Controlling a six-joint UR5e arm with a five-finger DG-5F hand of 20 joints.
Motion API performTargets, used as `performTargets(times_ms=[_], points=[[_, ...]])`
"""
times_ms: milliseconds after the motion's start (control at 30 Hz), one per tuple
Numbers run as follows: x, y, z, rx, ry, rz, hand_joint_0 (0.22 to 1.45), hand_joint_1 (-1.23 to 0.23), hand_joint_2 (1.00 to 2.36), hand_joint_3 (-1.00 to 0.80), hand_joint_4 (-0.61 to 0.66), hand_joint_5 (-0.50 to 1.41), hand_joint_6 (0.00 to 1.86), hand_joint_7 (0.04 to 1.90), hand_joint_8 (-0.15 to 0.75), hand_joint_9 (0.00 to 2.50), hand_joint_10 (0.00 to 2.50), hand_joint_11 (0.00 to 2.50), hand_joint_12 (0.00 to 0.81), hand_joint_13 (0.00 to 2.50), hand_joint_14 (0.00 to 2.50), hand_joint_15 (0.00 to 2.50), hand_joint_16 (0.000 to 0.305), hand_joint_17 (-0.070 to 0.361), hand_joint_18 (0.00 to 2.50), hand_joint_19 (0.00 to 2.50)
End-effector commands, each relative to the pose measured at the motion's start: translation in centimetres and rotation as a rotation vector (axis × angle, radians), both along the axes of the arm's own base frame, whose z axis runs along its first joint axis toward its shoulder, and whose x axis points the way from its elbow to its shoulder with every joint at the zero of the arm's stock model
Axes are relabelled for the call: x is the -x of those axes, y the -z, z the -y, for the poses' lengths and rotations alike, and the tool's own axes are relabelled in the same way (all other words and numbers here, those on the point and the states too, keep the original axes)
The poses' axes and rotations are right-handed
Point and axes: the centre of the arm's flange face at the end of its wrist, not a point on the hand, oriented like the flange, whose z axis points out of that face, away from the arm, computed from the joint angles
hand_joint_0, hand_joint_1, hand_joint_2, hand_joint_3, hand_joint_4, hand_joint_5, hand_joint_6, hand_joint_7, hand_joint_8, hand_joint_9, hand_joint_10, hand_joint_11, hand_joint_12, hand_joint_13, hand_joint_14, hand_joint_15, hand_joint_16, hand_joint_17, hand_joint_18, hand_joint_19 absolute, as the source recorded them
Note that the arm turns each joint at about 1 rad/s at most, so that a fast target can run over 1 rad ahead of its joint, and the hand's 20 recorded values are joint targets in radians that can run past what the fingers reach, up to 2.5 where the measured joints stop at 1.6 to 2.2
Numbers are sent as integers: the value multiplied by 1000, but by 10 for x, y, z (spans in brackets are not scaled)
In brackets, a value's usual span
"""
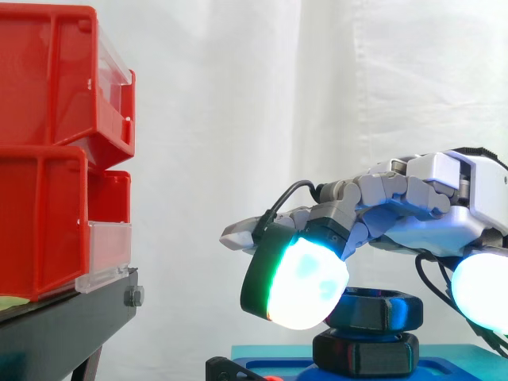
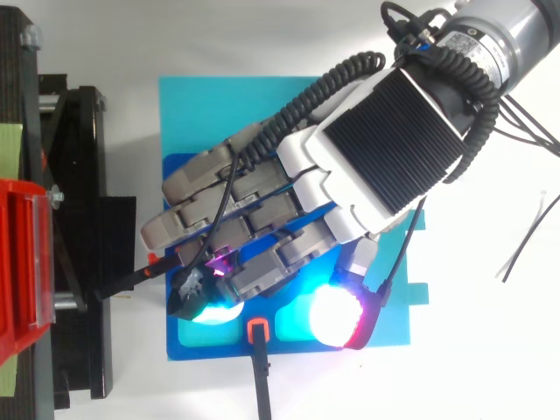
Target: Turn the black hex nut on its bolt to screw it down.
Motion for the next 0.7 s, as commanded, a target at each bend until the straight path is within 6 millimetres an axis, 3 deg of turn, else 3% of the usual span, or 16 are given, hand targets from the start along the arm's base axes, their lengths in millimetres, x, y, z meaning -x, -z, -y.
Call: performTargets(times_ms=[0, 667], points=[[1, 1, 2, 1, 1, -1, 521, -385, 1000, -500, 228, -110, 502, 861, 313, 604, 5, 178, 331, 360, 1, 56, 56, 126, 303, 466], [5, 1, 23, 3, 25, 2, 525, -383, 1000, -500, 236, -110, 502, 860, 312, 611, 5, 174, 332, 368, 1, 59, 55, 124, 318, 466]])
